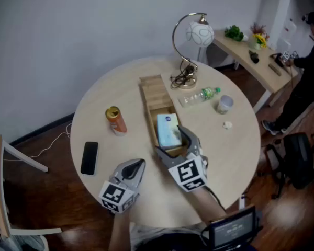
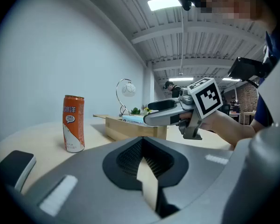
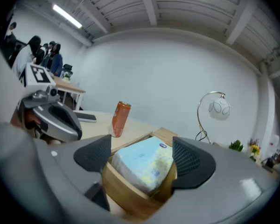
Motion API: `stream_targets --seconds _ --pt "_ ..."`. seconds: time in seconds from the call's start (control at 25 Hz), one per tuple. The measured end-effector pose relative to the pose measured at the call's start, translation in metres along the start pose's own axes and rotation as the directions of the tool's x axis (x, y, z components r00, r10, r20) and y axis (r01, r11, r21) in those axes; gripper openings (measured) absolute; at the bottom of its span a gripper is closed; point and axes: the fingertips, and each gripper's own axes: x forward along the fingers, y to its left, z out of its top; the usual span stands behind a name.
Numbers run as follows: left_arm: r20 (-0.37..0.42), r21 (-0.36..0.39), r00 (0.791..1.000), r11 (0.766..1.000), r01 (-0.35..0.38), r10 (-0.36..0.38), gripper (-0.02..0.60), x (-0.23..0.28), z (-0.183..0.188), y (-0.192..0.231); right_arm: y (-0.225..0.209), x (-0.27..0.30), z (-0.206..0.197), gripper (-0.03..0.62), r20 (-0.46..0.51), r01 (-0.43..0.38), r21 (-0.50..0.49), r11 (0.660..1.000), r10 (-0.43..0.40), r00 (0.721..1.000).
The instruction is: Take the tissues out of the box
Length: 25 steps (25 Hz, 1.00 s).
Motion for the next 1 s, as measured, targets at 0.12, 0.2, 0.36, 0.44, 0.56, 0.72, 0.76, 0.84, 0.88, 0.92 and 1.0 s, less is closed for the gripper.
stream_targets --seconds 0.12,0.2,0.36,0.44,0.56,0.72,0.76,0.84,0.88,0.92,1.0 --pt "0.000 0.026 1.000 1.000 0.013 -0.013 0.004 0.002 0.000 0.002 -0.013 0.006 -0.016 0.412 -0.046 0.014 0.157 0.987 -0.007 0.999" --pt "-0.003 0.030 1.000 0.999 0.013 -0.013 0.003 0.002 0.001 0.003 -0.016 0.010 -0.019 0.428 -0.055 0.010 0.212 0.977 0.002 0.999" --pt "0.005 0.014 1.000 1.000 0.008 -0.008 0.003 0.002 0.003 0.003 -0.019 0.012 -0.026 0.284 -0.155 0.005 0.158 0.987 0.020 0.988" --pt "0.002 0.034 1.000 0.999 0.012 -0.012 0.003 0.002 0.001 0.004 -0.018 0.011 -0.025 0.234 -0.170 -0.012 0.139 0.990 0.036 0.985" --pt "-0.001 0.040 1.000 0.999 0.013 -0.012 0.003 0.002 0.000 0.005 -0.018 0.004 -0.004 0.138 -0.053 -0.057 0.136 0.989 0.065 0.996" --pt "-0.006 0.049 1.000 0.999 0.016 -0.016 0.005 0.002 -0.002 0.005 -0.021 -0.004 0.013 0.078 0.019 -0.074 0.122 0.990 0.072 0.997" --pt "-0.005 0.048 1.000 0.999 0.017 -0.017 0.005 0.002 -0.002 0.005 -0.018 -0.002 0.010 0.087 -0.002 -0.088 0.113 0.990 0.089 0.996" --pt "0.001 0.032 1.000 0.999 0.013 -0.013 0.003 0.002 0.000 0.004 -0.009 0.000 0.003 0.099 -0.048 -0.100 0.052 0.994 0.103 0.994" --pt "0.003 0.021 1.000 1.000 0.010 -0.010 0.003 0.003 0.001 0.004 -0.005 0.001 0.000 0.088 -0.067 -0.098 0.018 0.995 0.099 0.993" --pt "0.004 0.015 1.000 1.000 0.008 -0.008 0.003 0.003 0.001 0.004 -0.003 0.002 -0.001 0.080 -0.076 -0.096 -0.007 0.995 0.095 0.993" --pt "0.000 0.026 1.000 1.000 0.009 -0.009 0.003 0.003 0.000 0.005 -0.006 0.001 0.005 0.065 -0.038 -0.075 -0.050 0.996 0.073 0.997"
